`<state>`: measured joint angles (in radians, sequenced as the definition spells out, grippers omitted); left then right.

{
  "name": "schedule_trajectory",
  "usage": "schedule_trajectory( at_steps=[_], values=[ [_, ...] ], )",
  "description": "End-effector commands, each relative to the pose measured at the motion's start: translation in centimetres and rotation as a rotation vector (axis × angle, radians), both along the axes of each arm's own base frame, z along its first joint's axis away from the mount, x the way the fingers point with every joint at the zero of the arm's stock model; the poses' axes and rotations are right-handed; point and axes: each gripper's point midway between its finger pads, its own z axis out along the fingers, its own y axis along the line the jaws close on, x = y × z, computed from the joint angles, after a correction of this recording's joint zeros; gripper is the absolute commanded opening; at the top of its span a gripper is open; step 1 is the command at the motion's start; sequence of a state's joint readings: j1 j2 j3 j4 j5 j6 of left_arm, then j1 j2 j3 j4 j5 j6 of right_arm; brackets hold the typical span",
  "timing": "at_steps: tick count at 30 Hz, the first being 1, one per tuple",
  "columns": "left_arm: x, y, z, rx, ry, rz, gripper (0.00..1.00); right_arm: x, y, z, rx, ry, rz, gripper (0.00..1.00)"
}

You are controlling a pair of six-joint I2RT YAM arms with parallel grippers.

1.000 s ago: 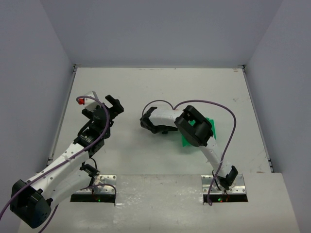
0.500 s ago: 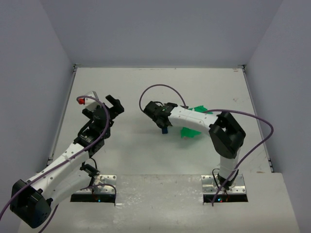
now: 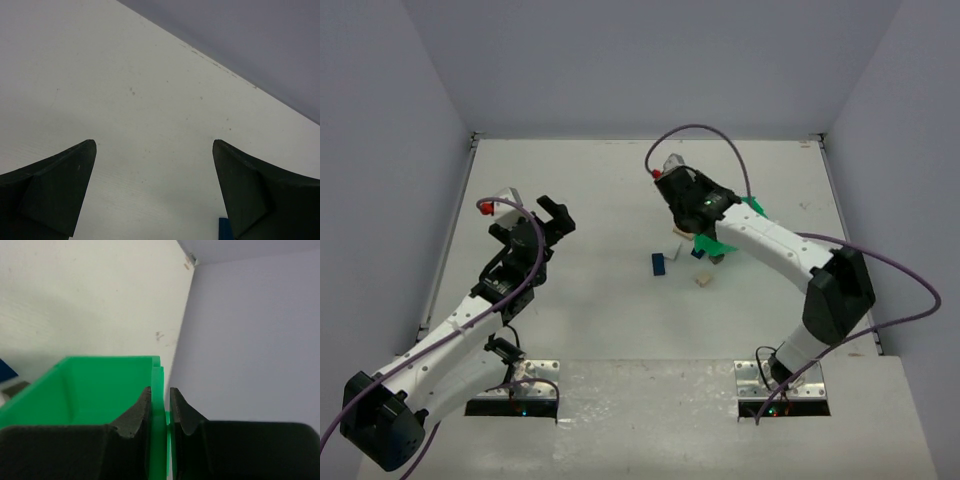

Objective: Build the wood block tower

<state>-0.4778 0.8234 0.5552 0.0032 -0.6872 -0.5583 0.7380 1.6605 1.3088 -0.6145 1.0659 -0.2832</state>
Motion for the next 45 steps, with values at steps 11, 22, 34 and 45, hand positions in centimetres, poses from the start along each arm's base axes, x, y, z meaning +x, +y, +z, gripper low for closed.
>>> schedule_trajectory(
  at_steps=[11,22,34,45],
  values=[
    [0.2,0.4,1.5,-0.021,-0.047,0.024,1.0,8.3,-7.5,10.4,1.035,-0.739,0.087,0.0],
    [0.6,0.0,1.4,-0.016,-0.048,0.009,1.0,16.6,-13.5,5.2,0.997,-0.725,0.277,0.0],
    [1.7,-0.6,0.6,0.014,-0.015,0.001,1.0,18.5,-14.4,-2.9,1.168,-0.562,0.286,0.38],
    [1.8,-1.4,0.6,0.004,-0.004,-0.041,1.0,14.6,-16.4,0.1,1.206,-0.49,0.113,0.99]
  ],
)
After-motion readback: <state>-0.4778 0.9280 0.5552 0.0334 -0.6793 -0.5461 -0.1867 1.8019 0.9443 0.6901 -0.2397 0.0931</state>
